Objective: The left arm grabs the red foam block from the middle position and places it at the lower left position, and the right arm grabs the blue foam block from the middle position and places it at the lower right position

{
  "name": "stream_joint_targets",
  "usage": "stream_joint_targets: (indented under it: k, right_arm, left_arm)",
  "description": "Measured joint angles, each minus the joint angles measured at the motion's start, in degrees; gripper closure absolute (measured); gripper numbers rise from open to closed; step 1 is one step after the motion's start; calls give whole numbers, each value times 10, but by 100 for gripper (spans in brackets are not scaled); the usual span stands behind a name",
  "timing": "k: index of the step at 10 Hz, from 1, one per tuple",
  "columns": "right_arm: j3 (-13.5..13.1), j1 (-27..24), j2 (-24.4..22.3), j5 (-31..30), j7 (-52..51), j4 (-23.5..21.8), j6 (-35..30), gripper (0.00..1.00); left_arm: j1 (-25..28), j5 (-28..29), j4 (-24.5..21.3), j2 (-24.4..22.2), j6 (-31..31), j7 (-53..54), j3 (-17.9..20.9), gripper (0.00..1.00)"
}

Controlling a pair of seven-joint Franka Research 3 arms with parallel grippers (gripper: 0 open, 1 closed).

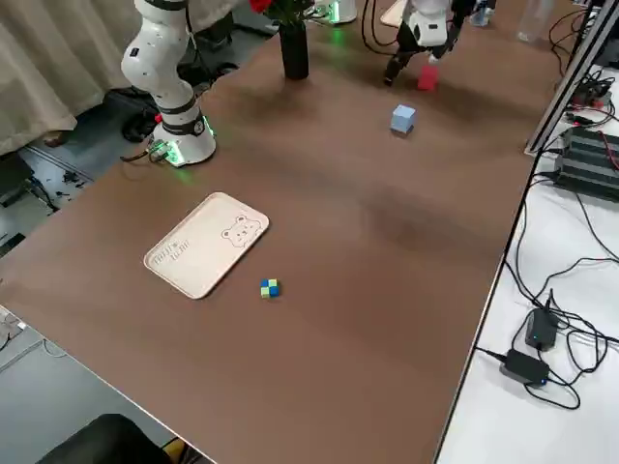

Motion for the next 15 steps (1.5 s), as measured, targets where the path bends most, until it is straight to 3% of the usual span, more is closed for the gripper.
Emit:
stream_joint_targets:
  k: [3, 5, 8, 11, 12, 14, 15]
  right_arm:
    - [-1, 80, 68, 3, 91, -1, 130, 0]
    - [-1, 96, 117, 4, 96, 0, 184, 0]
    - [-2, 108, 150, -1, 94, 0, 231, 0]
    - [-8, 108, 161, -23, 71, 1, 235, 0]
    - [-8, 108, 161, -29, 64, 1, 234, 0]
    - [-9, 108, 161, -47, 63, 1, 234, 0]
    - [-9, 108, 163, -51, 63, 1, 234, 0]
  left_arm:
    - [-15, 36, -2, 34, 16, -30, 0, 0]
    - [-16, 40, -11, 49, 45, -44, 0, 0]
    - [-18, 40, -20, 60, 72, -64, 0, 0]
    - [-33, 40, -31, 70, 73, -68, 0, 1]
    - [-40, 40, -38, 71, 73, -74, 0, 4]
    - [-40, 40, -42, 71, 74, -76, 1, 34]
    - [-37, 40, -41, 69, 74, -76, 1, 40]
